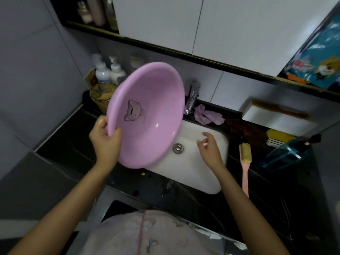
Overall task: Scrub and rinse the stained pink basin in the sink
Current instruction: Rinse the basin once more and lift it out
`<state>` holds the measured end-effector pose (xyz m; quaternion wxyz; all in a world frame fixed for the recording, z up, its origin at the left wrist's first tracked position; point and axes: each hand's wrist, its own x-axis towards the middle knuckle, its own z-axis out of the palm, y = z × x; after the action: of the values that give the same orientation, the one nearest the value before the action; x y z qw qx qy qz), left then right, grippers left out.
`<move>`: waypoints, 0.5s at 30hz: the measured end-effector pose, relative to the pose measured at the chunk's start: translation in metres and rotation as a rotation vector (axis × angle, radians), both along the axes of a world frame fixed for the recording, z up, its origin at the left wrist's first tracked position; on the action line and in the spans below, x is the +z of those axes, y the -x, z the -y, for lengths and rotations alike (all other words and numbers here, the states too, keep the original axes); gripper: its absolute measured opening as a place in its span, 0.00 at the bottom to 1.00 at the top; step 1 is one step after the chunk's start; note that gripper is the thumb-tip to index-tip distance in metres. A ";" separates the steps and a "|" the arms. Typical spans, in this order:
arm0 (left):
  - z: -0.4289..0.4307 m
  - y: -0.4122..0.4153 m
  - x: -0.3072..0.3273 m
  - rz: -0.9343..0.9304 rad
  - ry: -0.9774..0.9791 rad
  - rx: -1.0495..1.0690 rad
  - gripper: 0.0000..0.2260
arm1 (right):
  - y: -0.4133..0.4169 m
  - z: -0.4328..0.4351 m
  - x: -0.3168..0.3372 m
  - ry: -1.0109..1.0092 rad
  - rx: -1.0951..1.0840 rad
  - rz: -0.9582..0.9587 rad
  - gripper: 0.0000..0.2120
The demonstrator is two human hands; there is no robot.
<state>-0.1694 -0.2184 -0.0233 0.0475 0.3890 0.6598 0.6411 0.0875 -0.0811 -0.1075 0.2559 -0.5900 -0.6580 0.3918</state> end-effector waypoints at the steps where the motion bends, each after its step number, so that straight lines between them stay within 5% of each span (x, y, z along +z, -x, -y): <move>1: 0.000 0.005 0.003 0.081 -0.004 0.032 0.08 | 0.012 0.002 0.006 0.107 0.061 -0.033 0.24; 4: -0.002 0.018 0.008 0.364 0.032 0.168 0.14 | 0.038 0.006 0.018 0.374 0.174 -0.131 0.32; 8: 0.005 0.040 -0.002 0.612 0.136 0.240 0.11 | 0.048 0.004 0.018 0.355 0.227 -0.189 0.35; 10: 0.006 0.046 -0.011 0.684 0.172 0.237 0.10 | 0.041 -0.003 0.019 0.451 0.117 -0.243 0.29; 13: 0.005 0.050 -0.020 0.698 0.247 0.195 0.07 | 0.027 -0.010 0.021 0.647 0.031 -0.445 0.04; 15: -0.001 0.048 -0.029 0.707 0.292 0.118 0.07 | 0.014 -0.012 0.017 0.682 -0.094 -0.529 0.14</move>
<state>-0.2171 -0.2171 -0.0519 0.2900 0.0946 0.7084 0.6365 0.0738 -0.0692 -0.0901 0.2237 -0.5493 -0.3752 0.7124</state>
